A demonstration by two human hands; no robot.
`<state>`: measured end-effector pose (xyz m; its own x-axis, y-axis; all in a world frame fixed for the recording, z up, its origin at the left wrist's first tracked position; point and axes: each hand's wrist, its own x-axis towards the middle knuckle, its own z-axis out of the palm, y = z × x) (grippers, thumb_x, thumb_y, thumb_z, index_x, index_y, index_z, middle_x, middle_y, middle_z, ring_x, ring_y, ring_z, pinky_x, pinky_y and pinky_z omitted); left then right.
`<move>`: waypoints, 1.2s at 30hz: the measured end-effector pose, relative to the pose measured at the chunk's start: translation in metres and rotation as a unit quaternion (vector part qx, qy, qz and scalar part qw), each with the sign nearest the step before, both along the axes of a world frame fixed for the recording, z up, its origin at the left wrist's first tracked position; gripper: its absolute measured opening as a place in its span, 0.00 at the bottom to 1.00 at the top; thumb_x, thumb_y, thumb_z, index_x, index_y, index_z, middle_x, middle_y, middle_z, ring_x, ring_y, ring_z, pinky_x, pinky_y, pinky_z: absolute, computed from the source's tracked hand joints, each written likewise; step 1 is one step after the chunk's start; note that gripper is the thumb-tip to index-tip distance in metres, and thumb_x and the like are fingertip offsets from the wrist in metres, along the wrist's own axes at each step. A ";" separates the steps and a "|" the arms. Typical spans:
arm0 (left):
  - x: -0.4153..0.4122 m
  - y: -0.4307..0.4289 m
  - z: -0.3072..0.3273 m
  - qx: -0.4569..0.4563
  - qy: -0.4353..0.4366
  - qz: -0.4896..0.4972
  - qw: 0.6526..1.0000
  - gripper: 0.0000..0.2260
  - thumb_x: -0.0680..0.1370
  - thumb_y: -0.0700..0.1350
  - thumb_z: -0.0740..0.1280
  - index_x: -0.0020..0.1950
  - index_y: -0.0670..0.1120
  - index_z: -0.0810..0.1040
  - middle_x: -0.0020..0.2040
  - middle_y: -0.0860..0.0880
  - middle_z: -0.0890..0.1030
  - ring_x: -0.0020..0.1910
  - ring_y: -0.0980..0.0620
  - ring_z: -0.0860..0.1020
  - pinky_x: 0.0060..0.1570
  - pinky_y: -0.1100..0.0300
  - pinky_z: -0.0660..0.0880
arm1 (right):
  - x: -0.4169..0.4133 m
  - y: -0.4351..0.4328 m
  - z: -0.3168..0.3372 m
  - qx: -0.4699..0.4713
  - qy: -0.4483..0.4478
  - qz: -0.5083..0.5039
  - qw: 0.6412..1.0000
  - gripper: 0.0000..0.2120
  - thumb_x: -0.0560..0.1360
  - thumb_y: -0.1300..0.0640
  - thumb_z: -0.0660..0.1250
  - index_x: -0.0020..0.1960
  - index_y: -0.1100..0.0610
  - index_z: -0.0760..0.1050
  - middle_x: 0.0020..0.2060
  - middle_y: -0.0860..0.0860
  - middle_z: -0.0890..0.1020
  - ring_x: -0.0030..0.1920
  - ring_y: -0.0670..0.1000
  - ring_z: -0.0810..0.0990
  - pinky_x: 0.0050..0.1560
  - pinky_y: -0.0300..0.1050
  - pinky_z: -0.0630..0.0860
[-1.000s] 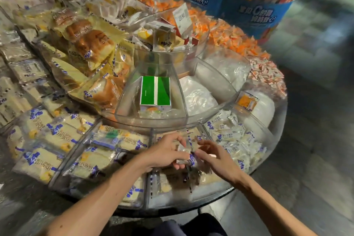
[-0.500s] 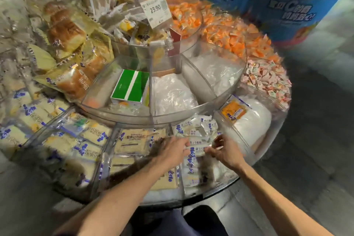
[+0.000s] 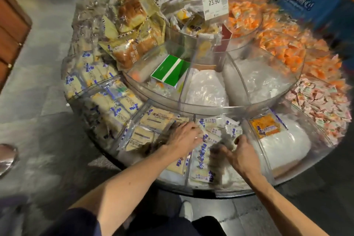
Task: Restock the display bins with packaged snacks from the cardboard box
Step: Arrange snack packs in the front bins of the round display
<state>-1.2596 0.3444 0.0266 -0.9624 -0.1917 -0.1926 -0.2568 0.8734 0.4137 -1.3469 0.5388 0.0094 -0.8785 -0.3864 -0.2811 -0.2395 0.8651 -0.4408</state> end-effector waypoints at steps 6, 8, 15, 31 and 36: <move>0.079 -0.063 0.082 0.116 0.091 0.159 0.976 0.11 0.80 0.51 0.69 0.42 0.45 0.80 0.32 0.52 0.80 0.31 0.57 0.76 0.38 0.67 0.71 | 0.034 -0.085 0.072 -0.106 0.058 0.213 0.970 0.11 0.74 0.50 0.72 0.48 0.56 0.75 0.40 0.54 0.82 0.42 0.60 0.80 0.42 0.51 0.75; 0.133 -0.096 0.110 0.086 0.125 0.204 0.967 0.10 0.79 0.50 0.70 0.40 0.47 0.79 0.30 0.51 0.79 0.29 0.55 0.77 0.32 0.67 0.71 | 0.069 -0.122 0.091 -0.149 0.031 0.318 0.936 0.08 0.73 0.53 0.72 0.47 0.54 0.74 0.38 0.51 0.81 0.39 0.56 0.78 0.41 0.49 0.74; 0.409 -0.155 0.168 -0.037 0.136 0.425 0.894 0.08 0.77 0.54 0.72 0.40 0.53 0.79 0.32 0.57 0.76 0.37 0.61 0.77 0.38 0.60 0.72 | 0.274 -0.266 0.113 -0.186 -0.073 0.592 0.781 0.07 0.75 0.47 0.67 0.47 0.48 0.72 0.41 0.44 0.80 0.42 0.45 0.78 0.46 0.44 0.74; 0.901 -0.193 0.047 0.068 0.079 0.775 0.623 0.03 0.78 0.52 0.70 0.48 0.54 0.79 0.44 0.57 0.80 0.44 0.61 0.77 0.46 0.64 0.74 | 0.775 -0.458 0.065 -0.092 -0.129 0.818 0.553 0.11 0.78 0.56 0.65 0.39 0.48 0.68 0.34 0.37 0.67 0.37 0.42 0.68 0.37 0.38 0.62; 0.970 -0.220 -0.001 0.130 0.094 0.831 0.533 0.03 0.80 0.49 0.68 0.47 0.56 0.76 0.47 0.59 0.77 0.47 0.62 0.75 0.49 0.66 0.73 | 0.856 -0.520 0.035 -0.050 -0.114 0.846 0.518 0.04 0.81 0.54 0.63 0.49 0.52 0.76 0.44 0.41 0.78 0.44 0.41 0.75 0.45 0.35 0.70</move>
